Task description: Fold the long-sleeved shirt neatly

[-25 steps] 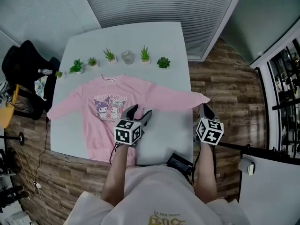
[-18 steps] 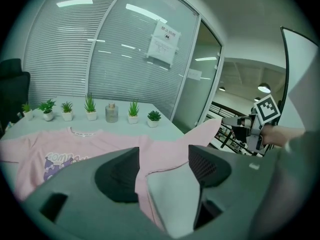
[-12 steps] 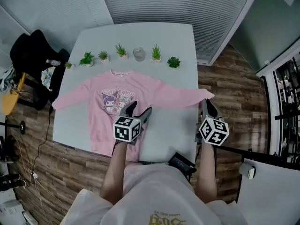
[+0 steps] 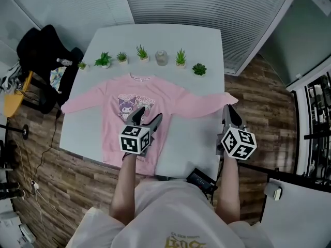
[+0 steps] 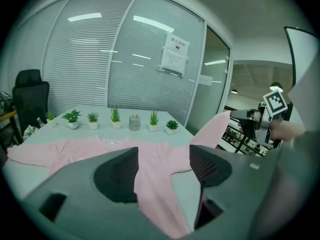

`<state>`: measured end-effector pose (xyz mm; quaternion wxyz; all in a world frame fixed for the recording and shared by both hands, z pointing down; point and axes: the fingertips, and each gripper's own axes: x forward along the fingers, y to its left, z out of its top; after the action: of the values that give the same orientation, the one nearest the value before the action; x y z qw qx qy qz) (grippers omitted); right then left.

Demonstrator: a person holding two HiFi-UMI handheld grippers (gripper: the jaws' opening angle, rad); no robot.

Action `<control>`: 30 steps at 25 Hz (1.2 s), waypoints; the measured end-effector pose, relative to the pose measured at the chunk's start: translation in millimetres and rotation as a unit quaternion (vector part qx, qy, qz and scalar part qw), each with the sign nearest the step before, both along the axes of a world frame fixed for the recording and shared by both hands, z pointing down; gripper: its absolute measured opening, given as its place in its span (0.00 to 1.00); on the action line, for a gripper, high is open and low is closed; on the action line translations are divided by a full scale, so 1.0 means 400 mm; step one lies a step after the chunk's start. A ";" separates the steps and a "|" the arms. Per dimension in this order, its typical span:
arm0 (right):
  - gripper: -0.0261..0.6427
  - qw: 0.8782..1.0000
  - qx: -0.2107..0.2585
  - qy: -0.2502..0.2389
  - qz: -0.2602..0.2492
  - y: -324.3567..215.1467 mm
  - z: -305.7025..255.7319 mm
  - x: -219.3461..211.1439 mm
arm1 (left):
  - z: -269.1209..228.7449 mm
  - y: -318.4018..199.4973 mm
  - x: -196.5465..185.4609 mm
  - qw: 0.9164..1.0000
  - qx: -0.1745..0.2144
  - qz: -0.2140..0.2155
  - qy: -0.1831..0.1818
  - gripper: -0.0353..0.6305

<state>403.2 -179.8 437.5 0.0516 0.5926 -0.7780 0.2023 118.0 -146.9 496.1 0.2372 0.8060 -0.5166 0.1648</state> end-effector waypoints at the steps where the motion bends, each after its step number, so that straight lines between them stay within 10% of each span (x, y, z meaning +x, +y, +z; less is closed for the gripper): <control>1: 0.08 1.000 0.001 0.000 -0.005 0.001 -0.008 -0.008 | -0.007 0.001 -0.009 1.000 0.002 -0.005 0.003 0.54; 30: 0.08 0.992 0.041 0.057 -0.108 -0.045 -0.114 -0.356 | -0.065 0.019 -0.345 0.997 0.011 -0.072 -0.016 0.58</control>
<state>260.6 -197.8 391.8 0.0932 0.5176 -0.8407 0.1290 -20.0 -139.4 470.0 0.2310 0.7668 -0.5787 0.1542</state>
